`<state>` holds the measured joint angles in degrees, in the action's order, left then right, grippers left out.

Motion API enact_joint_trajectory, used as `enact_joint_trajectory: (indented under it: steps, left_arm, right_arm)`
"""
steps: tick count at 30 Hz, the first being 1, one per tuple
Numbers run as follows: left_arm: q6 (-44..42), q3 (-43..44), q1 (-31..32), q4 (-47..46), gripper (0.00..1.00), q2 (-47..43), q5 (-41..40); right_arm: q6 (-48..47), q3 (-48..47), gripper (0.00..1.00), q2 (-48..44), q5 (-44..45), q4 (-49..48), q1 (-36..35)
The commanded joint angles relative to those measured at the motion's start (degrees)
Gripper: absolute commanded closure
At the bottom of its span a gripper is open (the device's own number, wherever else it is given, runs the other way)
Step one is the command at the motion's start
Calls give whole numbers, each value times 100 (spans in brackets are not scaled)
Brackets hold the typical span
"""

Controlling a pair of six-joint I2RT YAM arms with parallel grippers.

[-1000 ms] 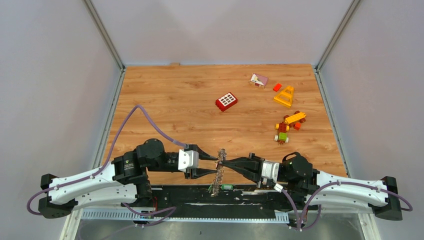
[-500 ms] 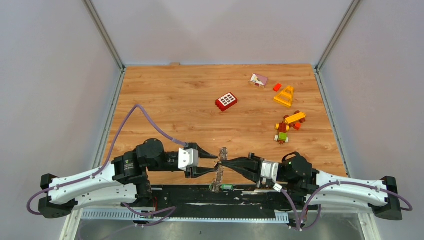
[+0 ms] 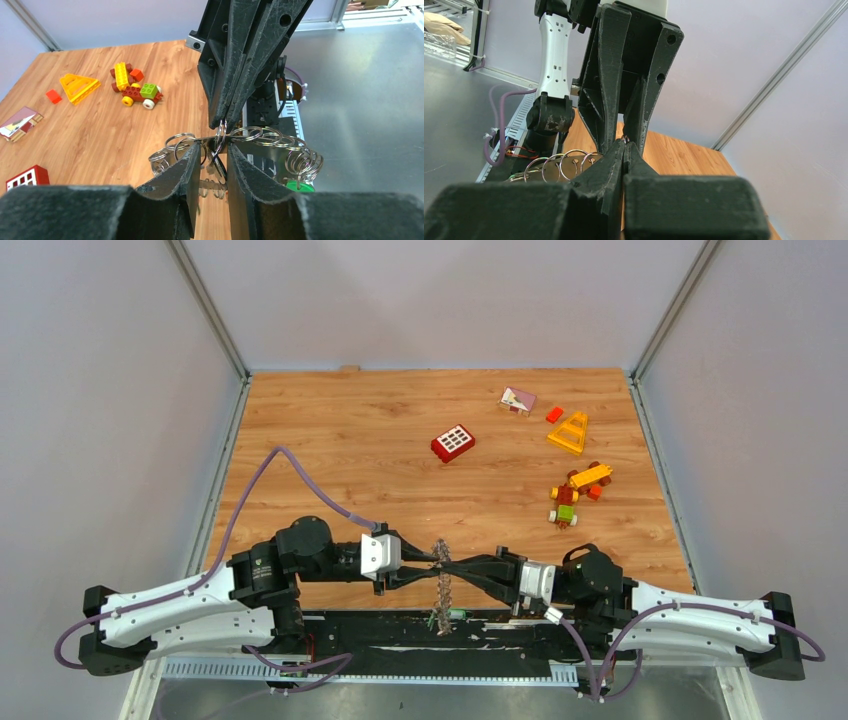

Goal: Remove the keys from the keyring

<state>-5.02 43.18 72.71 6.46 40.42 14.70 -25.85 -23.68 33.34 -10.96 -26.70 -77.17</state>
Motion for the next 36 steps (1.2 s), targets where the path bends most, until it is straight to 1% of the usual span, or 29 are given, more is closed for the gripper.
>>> enact_joint_trajectory:
  steps: [1,8,17,19,20,22,25,28,32,36]
  left_arm:
    - [55,51,6,-159,66,21,51]
    - [30,40,6,-104,64,50,15]
    - [-39,77,4,2,75,67,33]
    - [-52,77,3,20,76,65,21]
    - [-62,84,-1,28,75,72,24]
    - [-54,85,4,35,68,75,8]
    - [-48,72,4,27,64,79,-2]
    - [-43,71,-1,22,64,83,-2]
    - [-52,68,5,37,69,80,23]
    - [-48,68,-2,73,67,86,7]
  right_arm:
    - [-51,-117,100,-159,69,-501,8]
    - [-56,-110,100,-205,74,-495,3]
    - [-61,-121,100,-205,72,-503,10]
    - [-69,-126,100,-218,81,-504,8]
    - [-70,-119,100,-222,85,-509,10]
    - [-69,-104,100,-238,91,-513,10]
    - [-66,-97,100,-257,91,-512,7]
    - [-50,-90,100,-267,100,-521,10]
    - [-42,-84,100,-267,103,-521,9]
    - [-42,-68,100,-291,94,-523,5]
